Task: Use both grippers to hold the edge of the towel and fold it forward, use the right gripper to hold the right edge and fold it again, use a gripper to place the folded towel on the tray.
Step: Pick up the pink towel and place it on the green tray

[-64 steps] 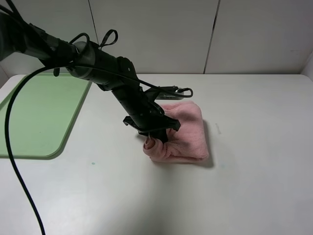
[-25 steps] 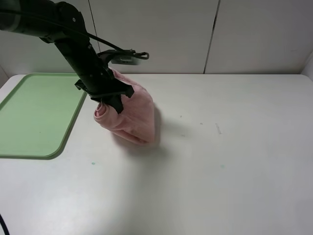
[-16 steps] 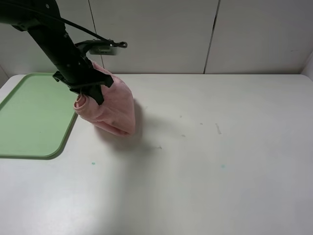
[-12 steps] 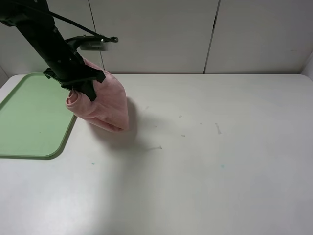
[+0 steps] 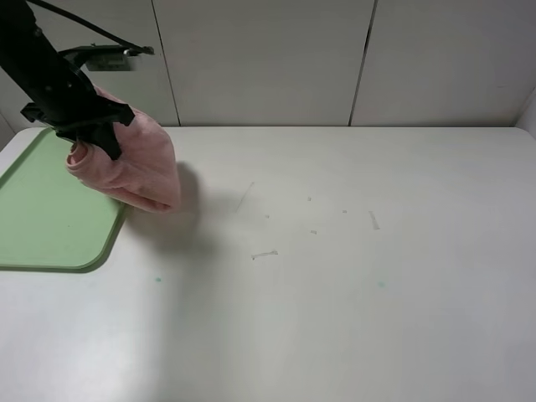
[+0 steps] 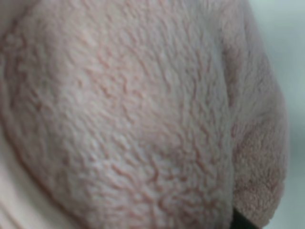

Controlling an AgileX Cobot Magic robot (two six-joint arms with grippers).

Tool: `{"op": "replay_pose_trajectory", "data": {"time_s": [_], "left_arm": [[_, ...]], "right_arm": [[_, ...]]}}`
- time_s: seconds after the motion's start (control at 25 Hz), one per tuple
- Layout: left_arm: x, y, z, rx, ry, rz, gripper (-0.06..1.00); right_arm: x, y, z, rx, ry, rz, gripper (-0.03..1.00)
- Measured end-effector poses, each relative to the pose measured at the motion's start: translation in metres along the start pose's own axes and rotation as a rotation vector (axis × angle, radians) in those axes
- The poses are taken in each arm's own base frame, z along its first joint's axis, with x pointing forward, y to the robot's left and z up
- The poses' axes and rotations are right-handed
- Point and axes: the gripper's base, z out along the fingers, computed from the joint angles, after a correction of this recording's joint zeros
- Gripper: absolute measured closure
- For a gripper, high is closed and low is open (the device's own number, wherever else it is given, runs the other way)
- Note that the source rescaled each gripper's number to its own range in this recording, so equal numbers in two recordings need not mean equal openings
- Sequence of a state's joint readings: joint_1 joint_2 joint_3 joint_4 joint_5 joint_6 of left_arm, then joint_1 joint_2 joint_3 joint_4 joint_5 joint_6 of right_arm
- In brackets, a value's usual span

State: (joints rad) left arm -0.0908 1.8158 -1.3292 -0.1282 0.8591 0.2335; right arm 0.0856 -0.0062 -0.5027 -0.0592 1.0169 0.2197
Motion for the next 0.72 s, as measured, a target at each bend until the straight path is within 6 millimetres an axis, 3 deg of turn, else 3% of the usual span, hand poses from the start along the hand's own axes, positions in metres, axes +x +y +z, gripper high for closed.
{"op": "replay_pose_trajectory", "data": {"time_s": [0.52, 0.72], "left_arm": [[0.005, 0.042, -0.005, -0.076, -0.033, -0.016, 0.81], [0.014, 0.054, 0.002, -0.092, -0.034, -0.039, 0.81]], "right_arm": [[0.000, 0.000, 0.000, 0.001, 0.000, 0.000, -0.03], [0.000, 0.000, 0.000, 0.001, 0.000, 0.000, -0.03]]}}
